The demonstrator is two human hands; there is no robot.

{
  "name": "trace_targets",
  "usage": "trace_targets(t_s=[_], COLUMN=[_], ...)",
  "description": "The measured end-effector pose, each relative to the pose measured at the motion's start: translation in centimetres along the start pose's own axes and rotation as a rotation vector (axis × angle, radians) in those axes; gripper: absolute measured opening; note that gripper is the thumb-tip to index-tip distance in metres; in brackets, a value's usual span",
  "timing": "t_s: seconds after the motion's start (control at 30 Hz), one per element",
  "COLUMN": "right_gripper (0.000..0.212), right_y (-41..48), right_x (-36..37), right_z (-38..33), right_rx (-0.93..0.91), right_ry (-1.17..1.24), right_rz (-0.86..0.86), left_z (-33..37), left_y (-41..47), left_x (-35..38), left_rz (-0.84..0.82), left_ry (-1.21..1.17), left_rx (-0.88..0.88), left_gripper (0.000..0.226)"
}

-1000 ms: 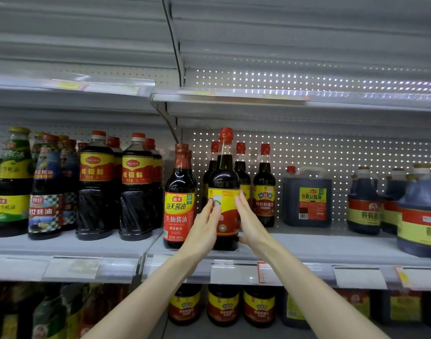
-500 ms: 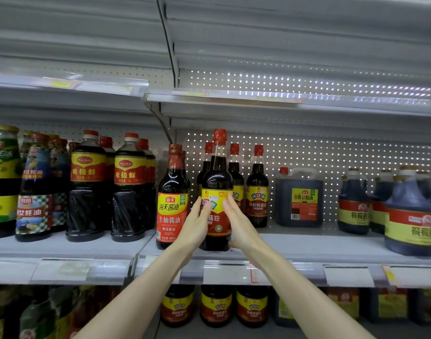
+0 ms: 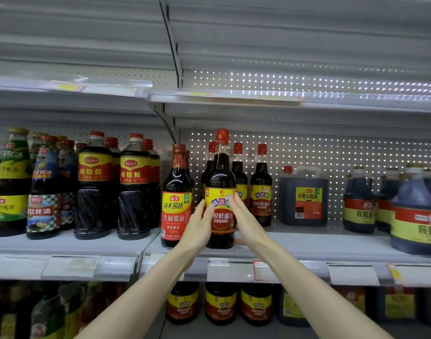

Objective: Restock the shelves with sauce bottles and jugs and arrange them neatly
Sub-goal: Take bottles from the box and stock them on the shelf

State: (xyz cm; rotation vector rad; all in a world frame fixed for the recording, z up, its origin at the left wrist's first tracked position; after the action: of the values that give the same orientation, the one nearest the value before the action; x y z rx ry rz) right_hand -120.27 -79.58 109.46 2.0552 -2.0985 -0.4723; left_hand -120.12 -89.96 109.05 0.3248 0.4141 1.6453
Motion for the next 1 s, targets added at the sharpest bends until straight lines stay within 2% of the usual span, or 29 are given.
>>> trace_targets(t_s=[0.1,0.5,1.0], right_gripper=[0.060,0.060,0.058], right_y=[-0.3,0.1,1.2], right_x=[0.0,-1.4,0.6], right_z=[0.6,0.9,1.1], right_rx=[0.035,0.131,0.124], right_ry=[0.018,0.159,0.147], right_rz=[-0.006,0.008,-0.025], left_z=[-0.5,-1.3,-2.8], left_y=[0.7,0.7,2.9], left_x=[-0.1,0.6,0.3], left_rz=[0.005,-0.037,0.015], left_ry=[-0.032,-0.045,-0.059], left_rx=[-0.068,-0.049,-0.060], left_gripper=[0.053,0.054,0.054])
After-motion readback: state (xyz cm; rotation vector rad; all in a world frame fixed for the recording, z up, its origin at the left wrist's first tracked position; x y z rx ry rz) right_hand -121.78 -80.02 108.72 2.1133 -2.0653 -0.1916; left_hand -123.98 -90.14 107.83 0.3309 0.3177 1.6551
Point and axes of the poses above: each hand's wrist, its own y-axis towards the middle knuckle, its own x-axis out of the palm, z = x × y, the point moved 10 cm from there along y, towards the middle knuckle, and after that the axes turned 8 degrees about z, right-handed, at the moved point
